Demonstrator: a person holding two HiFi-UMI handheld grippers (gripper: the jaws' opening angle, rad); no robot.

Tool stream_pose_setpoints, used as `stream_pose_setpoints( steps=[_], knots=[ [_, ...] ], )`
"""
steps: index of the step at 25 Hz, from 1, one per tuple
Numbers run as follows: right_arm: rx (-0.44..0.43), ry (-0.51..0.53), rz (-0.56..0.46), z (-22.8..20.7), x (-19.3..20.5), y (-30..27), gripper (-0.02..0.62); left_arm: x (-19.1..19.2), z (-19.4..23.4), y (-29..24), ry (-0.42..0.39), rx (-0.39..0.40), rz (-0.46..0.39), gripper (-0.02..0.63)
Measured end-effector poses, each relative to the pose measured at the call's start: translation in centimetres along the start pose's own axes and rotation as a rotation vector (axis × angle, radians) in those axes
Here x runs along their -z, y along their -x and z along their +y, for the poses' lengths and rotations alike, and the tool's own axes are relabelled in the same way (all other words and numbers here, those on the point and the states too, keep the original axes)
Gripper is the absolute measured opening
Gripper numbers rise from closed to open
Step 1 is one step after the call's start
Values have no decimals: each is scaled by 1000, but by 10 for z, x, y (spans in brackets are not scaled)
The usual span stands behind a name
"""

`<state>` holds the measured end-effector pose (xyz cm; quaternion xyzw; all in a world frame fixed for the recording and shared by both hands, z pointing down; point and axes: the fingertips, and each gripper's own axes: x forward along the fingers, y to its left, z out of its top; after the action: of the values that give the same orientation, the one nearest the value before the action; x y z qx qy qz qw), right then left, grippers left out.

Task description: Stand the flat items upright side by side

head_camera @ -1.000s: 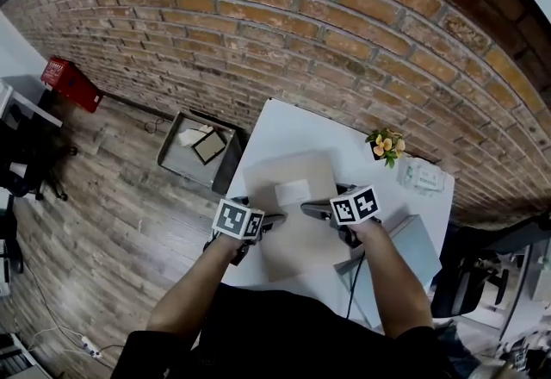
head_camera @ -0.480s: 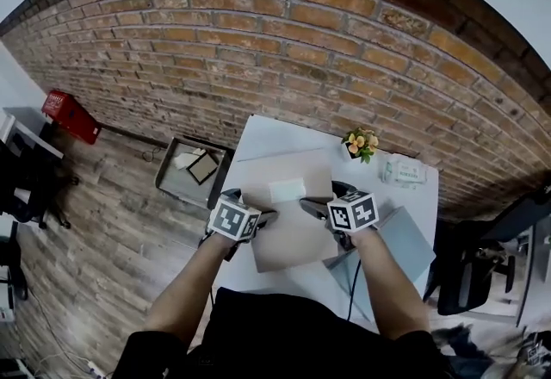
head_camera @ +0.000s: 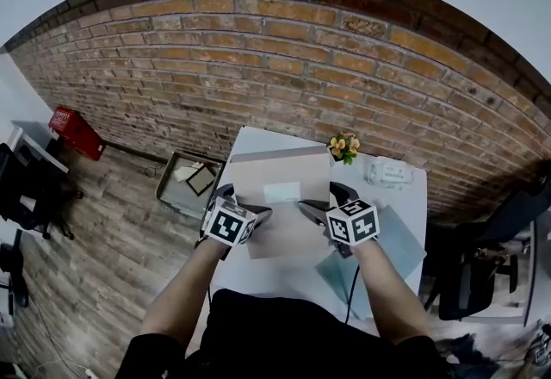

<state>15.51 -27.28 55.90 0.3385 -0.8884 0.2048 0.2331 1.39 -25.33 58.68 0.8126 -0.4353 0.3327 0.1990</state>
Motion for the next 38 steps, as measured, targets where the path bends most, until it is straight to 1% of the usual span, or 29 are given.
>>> stream_pose_setpoints(
  steps=[3, 7, 12, 14, 16, 19, 22, 25, 27, 32, 38],
  knots=[
    [-8, 30, -32, 7, -6, 13, 408, -5, -3, 9, -13, -31, -24, 505],
    [0, 55, -86, 16, -22, 26, 396, -14, 1, 17, -16, -48, -67, 500],
    [44, 91, -154, 24, -46, 31, 376, -36, 24, 23, -16, -67, -137, 478],
    [56, 102, -163, 26, -49, 27, 368, -45, 35, 25, -27, -80, -170, 460],
    [67, 90, -166, 27, -50, 22, 368, -51, 44, 27, -44, -87, -190, 448],
    [85, 54, -165, 30, -48, 15, 368, -56, 52, 28, -65, -76, -197, 446],
    [86, 20, -165, 34, -48, 10, 368, -56, 60, 27, -73, -52, -196, 446],
    [85, -3, -147, 35, -43, 3, 368, -51, 64, 23, -73, -29, -183, 446],
    [86, -13, -143, 36, -38, 0, 366, -45, 66, 21, -77, -24, -190, 446],
    [62, -42, -148, 33, -39, 2, 365, -44, 66, 21, -87, -6, -214, 446],
    [41, -32, -119, 37, -34, 4, 388, -41, 67, 22, -39, 20, -220, 446]
  ],
)
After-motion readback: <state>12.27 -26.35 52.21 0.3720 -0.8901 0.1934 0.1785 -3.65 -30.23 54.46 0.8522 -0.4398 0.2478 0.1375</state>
